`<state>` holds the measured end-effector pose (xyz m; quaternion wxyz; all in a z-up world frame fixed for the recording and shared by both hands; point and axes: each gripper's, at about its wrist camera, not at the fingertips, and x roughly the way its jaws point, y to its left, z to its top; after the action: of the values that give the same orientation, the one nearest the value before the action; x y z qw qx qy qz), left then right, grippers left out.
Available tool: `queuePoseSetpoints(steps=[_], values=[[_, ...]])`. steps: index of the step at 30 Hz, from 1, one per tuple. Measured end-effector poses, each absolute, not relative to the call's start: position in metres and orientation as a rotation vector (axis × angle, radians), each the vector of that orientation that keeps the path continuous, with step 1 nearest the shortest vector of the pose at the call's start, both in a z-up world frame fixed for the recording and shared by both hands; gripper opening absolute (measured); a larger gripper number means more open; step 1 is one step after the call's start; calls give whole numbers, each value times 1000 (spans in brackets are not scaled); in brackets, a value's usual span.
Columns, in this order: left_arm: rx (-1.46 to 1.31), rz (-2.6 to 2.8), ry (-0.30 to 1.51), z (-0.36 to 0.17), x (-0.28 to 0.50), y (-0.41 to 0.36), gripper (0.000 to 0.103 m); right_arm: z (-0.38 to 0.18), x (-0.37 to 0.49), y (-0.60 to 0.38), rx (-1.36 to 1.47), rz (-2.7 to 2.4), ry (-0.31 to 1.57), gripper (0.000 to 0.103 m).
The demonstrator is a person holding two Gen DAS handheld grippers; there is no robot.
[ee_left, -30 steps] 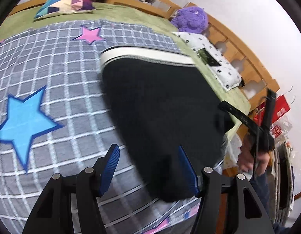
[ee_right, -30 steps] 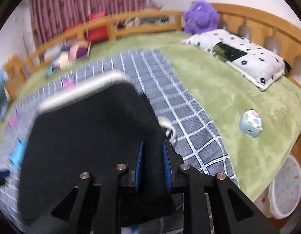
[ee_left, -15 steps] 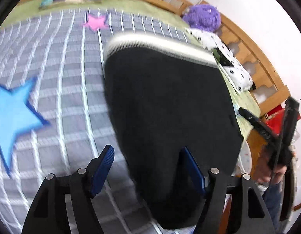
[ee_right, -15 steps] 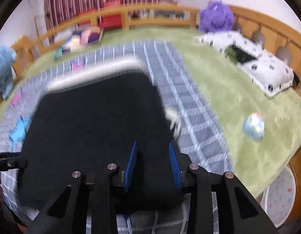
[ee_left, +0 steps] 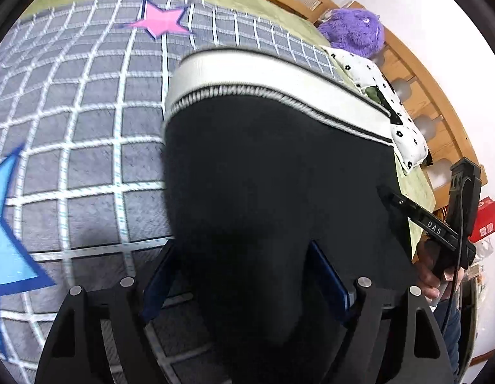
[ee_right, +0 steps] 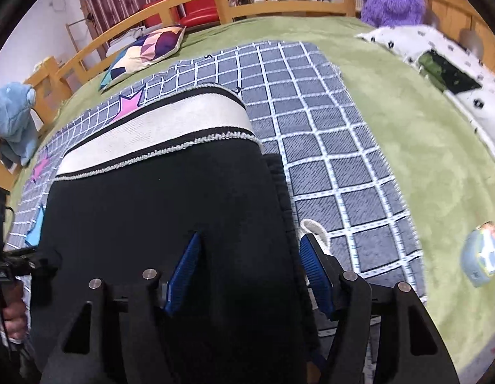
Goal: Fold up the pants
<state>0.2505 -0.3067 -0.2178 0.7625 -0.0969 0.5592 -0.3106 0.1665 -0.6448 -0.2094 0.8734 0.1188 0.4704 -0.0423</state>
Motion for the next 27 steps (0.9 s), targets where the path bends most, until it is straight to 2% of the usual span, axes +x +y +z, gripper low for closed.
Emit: queuePoseSetpoints(steps=[6, 8, 11, 12, 13, 15, 17, 23, 27], values=[[-212, -679, 1189, -223, 248, -315, 79, -227, 173, -659, 365, -31, 998, 63], [-205, -676, 1181, -222, 249, -321, 76, -229, 172, -660, 381, -26, 999, 64], [-211, -677, 1178, -217, 250, -324, 59, -229, 172, -657, 372, -33, 997, 63], [-204, -676, 1172, -213, 250, -324, 47, -228, 171, -656, 369, -33, 995, 61], [-200, -680, 1163, -209, 249, -323, 42, -226, 170, -654, 362, -27, 990, 56], [-207, -698, 1159, -203, 251, -320, 38, -218, 164, -649, 336, -31, 969, 48], [-210, -715, 1155, -198, 251, -315, 36, -208, 159, -646, 308, -51, 943, 31], [-170, -783, 1080, -155, 245, -304, 32, -176, 146, -627, 294, -118, 879, 20], [-143, -768, 1010, -123, 243, -276, 30, -151, 141, -601, 300, -110, 832, 17]])
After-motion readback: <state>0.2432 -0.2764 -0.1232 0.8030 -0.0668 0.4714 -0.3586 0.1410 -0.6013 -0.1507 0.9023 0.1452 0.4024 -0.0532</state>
